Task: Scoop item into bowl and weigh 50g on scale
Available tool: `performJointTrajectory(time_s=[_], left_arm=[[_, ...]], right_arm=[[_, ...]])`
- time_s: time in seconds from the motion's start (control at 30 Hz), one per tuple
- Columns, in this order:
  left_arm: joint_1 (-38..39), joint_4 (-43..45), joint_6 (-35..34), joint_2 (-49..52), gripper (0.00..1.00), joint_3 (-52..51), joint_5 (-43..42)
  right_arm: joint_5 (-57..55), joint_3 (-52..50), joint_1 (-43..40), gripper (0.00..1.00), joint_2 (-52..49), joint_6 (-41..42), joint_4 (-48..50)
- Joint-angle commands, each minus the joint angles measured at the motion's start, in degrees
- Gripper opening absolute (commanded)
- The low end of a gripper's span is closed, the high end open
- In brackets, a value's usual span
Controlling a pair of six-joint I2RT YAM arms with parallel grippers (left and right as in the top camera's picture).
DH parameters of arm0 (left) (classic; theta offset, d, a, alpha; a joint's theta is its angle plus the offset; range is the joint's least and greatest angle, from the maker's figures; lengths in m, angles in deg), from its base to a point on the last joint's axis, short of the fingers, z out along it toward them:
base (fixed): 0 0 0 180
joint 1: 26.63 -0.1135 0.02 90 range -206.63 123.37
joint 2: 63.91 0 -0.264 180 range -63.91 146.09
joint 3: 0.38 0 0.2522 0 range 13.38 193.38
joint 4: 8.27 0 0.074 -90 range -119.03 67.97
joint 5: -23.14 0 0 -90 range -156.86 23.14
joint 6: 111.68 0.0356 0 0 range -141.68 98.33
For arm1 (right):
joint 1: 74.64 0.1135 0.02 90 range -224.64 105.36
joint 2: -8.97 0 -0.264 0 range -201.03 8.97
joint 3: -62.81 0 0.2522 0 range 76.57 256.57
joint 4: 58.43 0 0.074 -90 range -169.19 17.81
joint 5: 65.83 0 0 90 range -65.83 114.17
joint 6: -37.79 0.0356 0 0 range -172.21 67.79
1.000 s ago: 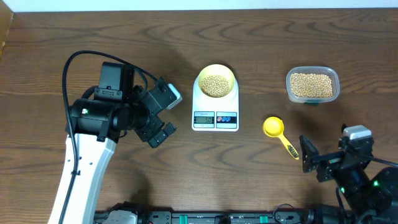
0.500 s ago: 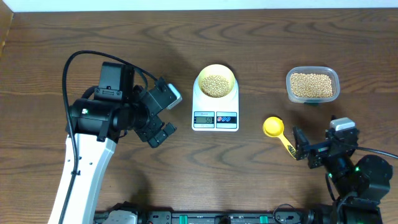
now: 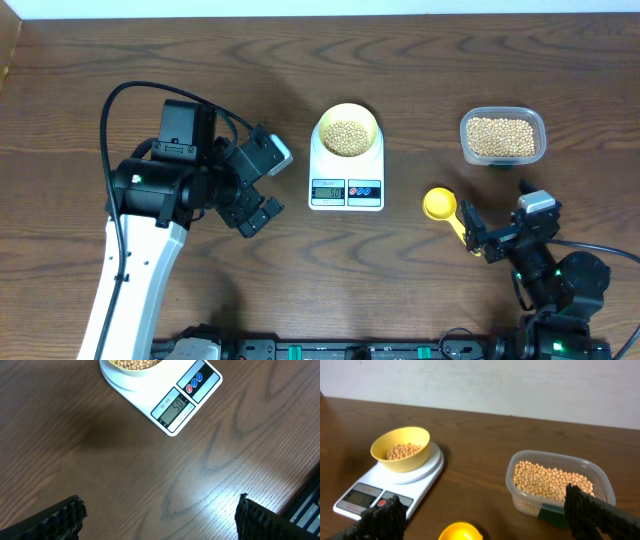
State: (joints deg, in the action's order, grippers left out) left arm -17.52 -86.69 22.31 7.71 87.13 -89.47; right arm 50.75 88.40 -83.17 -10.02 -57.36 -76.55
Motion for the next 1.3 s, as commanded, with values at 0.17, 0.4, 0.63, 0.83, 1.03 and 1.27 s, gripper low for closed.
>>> performJointTrajectory(time_s=[0.17, 0.4, 0.63, 0.83, 1.03, 1.27], left_arm=[[-0.2, -0.2, 1.0, 0.0, 0.98, -0.4, -0.9], [-0.2, -0.2, 1.0, 0.0, 0.98, -0.4, -0.9], [-0.2, -0.2, 1.0, 0.0, 0.98, -0.4, -0.9], [-0.2, -0.2, 1.0, 0.0, 0.98, -0.4, -0.9], [-0.2, -0.2, 1.0, 0.0, 0.98, -0.4, -0.9], [-0.2, -0.2, 1.0, 0.0, 0.98, -0.4, -0.9]], right_arm=[[0.7, -7.6, 0.4, 0.99, 0.4, 0.9, 11.1], [0.3, -11.5, 0.4, 0.99, 0.4, 1.0, 16.8], [-2.5, -11.5, 0.4, 0.99, 0.6, 3.1, 16.3], [-5.7, -11.5, 0.4, 0.99, 5.6, 3.8, 8.1], [-6.0, -11.5, -0.3, 0.99, 13.0, 3.8, 1.6], [-8.3, -11.5, 1.2, 0.99, 16.4, 3.8, 1.4]])
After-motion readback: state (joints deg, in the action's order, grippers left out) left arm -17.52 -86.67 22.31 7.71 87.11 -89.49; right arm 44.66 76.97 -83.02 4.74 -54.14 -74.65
